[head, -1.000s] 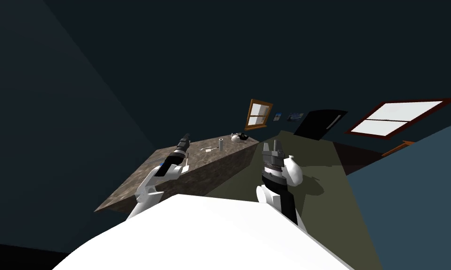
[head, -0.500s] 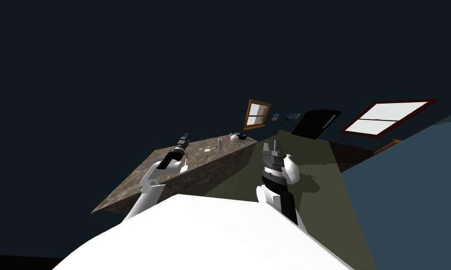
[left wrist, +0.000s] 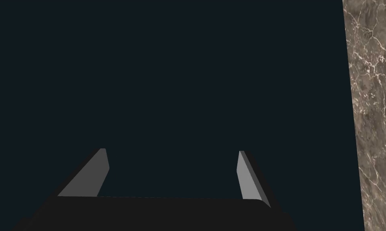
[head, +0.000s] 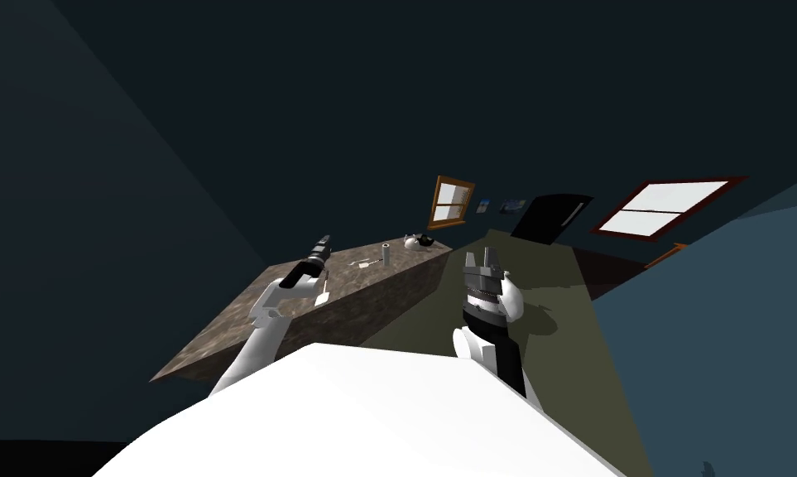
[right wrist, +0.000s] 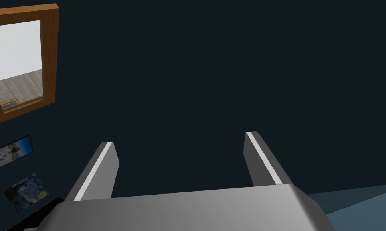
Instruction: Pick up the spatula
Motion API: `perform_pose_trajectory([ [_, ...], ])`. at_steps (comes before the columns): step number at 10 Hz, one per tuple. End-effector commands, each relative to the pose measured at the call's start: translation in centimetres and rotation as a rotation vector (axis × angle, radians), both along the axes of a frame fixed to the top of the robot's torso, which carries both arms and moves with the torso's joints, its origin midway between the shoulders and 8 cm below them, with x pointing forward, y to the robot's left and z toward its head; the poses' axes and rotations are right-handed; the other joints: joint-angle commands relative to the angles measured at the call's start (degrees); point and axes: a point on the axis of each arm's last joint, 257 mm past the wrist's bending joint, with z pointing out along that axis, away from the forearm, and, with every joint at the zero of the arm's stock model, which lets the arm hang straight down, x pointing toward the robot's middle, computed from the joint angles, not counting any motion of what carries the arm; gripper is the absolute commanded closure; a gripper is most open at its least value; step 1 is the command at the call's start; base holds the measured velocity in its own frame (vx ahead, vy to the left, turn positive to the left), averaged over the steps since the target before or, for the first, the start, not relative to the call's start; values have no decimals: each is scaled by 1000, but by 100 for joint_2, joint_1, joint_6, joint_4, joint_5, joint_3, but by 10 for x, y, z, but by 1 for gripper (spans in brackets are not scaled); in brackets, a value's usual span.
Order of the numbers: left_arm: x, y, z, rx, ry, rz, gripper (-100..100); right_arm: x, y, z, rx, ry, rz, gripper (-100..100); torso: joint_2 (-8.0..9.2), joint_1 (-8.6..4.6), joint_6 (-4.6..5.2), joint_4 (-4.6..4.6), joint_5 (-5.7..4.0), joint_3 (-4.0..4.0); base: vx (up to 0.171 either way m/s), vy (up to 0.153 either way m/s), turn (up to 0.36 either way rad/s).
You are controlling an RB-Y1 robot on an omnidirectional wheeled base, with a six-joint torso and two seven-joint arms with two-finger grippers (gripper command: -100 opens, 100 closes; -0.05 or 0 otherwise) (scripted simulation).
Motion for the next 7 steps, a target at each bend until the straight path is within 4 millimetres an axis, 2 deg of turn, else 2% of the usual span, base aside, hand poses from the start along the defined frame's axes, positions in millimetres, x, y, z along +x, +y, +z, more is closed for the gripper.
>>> perform_pose_trajectory([
  [1,9,18,-5,-37,31,32,-100,0,0,0,0,0,0,0,0,0,0,0,0,0,-1,-29,-88],
  [3,9,21,-16,-50,71,44,-100,0,0,0,0,0,0,0,-1,-2,0,0,0,-1,0,-16,-7],
  [4,16,37,-17,-84,91,70,-100,0,0,0,0,0,0,0,-1,3,-1,0,0,0,5,-20,-79],
  [6,16,40,-27,-95,124,80,-100,0,0,0,0,0,0,0,-4,0,-1,-1,0,-2,5,-16,-18],
  [7,21,57,-31,-133,148,108,-100,0,0,0,0,0,0,0,-2,3,-1,-1,1,-1,3,-24,-76],
])
